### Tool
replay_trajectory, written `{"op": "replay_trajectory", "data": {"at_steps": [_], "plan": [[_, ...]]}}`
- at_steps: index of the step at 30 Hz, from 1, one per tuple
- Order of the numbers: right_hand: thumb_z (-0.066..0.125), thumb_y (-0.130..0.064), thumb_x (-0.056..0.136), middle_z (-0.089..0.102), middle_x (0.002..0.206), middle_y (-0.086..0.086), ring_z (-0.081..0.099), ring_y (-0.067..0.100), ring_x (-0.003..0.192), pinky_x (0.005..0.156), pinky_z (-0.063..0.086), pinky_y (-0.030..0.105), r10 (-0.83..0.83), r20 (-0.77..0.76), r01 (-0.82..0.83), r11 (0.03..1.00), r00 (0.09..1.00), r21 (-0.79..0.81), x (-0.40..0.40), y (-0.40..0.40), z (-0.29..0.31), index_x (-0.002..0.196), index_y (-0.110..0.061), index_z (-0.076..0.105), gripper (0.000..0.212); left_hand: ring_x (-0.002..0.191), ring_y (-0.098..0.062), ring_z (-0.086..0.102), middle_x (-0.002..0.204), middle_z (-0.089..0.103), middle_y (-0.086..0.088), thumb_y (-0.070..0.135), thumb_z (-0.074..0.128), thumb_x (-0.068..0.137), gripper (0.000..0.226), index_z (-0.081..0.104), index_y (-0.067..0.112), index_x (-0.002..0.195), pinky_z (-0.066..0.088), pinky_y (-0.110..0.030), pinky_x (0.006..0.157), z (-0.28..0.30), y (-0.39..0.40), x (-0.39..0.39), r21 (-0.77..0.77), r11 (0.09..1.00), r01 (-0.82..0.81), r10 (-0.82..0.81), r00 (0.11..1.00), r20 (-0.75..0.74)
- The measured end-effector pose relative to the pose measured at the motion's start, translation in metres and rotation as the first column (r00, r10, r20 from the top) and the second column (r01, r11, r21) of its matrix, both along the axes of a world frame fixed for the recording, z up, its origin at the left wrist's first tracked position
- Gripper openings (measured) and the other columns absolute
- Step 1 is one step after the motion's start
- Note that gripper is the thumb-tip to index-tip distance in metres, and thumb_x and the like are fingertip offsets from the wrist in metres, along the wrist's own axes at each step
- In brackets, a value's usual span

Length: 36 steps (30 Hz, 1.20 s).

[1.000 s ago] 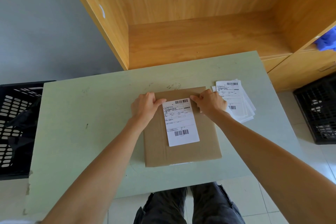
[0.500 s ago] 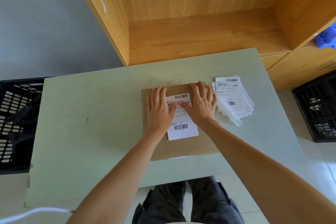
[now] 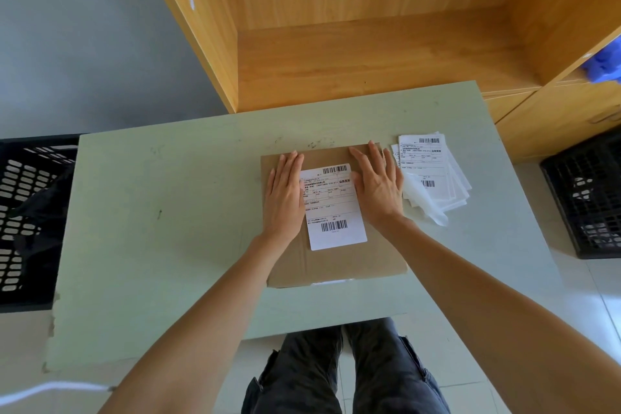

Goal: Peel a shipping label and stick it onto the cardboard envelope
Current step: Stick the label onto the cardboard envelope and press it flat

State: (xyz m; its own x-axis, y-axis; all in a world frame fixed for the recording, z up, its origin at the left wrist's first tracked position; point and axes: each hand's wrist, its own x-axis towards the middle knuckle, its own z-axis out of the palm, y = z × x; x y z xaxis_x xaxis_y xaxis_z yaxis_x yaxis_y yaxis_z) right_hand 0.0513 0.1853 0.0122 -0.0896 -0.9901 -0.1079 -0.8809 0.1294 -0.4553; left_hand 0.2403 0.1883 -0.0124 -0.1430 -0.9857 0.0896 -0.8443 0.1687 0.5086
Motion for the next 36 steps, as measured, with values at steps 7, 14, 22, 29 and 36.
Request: {"op": "replay_trajectory", "data": {"at_steps": [7,14,22,29,36], "plan": [[0.038,-0.067,0.092,0.002,0.166,0.003,-0.007,0.024,0.153,0.121,-0.002,0.044,0.081,-0.097,-0.078,0.996,0.992,0.033,0.013,0.008,-0.003,0.157,-0.021,0.012,0.084,0.148,-0.029,0.020,0.160,0.027,-0.007,0.050,0.033,0.097,0.067,0.032,0.010,0.150,0.015,-0.045,0.120,0.004,0.019,-0.011,0.018,0.999,-0.048,0.045,0.992,0.122],[0.040,-0.040,0.102,0.007,0.166,0.002,-0.001,0.026,0.153,0.121,0.004,0.046,0.118,-0.049,-0.118,0.993,0.992,0.007,0.002,0.012,-0.009,0.157,-0.022,0.016,0.063,0.148,-0.025,0.021,0.158,0.031,-0.008,0.025,0.035,0.101,0.053,0.031,0.007,0.150,0.019,-0.045,0.121,0.000,0.018,0.001,0.010,1.000,-0.012,0.011,0.998,0.065],[0.038,-0.056,0.097,0.013,0.165,0.004,0.004,0.025,0.153,0.123,0.006,0.042,0.155,-0.095,-0.159,0.987,0.983,-0.027,0.012,0.031,-0.006,0.156,-0.014,0.015,0.076,0.149,-0.024,0.020,0.159,0.029,-0.006,0.046,0.030,0.097,0.065,0.028,0.010,0.151,0.017,-0.040,0.120,0.009,0.036,-0.011,0.004,0.998,-0.063,0.063,0.996,0.067],[0.041,-0.049,0.096,0.018,0.164,0.006,0.009,0.029,0.152,0.123,0.009,0.044,0.160,-0.102,-0.164,0.986,0.982,-0.036,0.005,0.048,-0.011,0.156,-0.012,0.018,0.074,0.150,-0.024,0.017,0.160,0.025,-0.007,0.040,0.042,0.099,0.064,0.025,0.009,0.152,0.014,-0.039,0.121,0.003,0.046,-0.007,0.046,0.998,-0.039,0.036,0.997,0.075],[0.027,-0.039,0.099,0.023,0.162,0.007,0.012,0.030,0.151,0.122,0.014,0.047,0.143,-0.052,-0.146,0.988,0.988,-0.051,-0.002,0.057,-0.005,0.154,-0.011,0.023,0.062,0.147,-0.030,0.024,0.154,0.037,-0.012,0.008,0.050,0.097,0.057,0.030,0.004,0.150,0.027,-0.048,0.117,0.008,0.053,-0.004,-0.010,0.998,-0.054,0.054,0.999,0.005]]}}
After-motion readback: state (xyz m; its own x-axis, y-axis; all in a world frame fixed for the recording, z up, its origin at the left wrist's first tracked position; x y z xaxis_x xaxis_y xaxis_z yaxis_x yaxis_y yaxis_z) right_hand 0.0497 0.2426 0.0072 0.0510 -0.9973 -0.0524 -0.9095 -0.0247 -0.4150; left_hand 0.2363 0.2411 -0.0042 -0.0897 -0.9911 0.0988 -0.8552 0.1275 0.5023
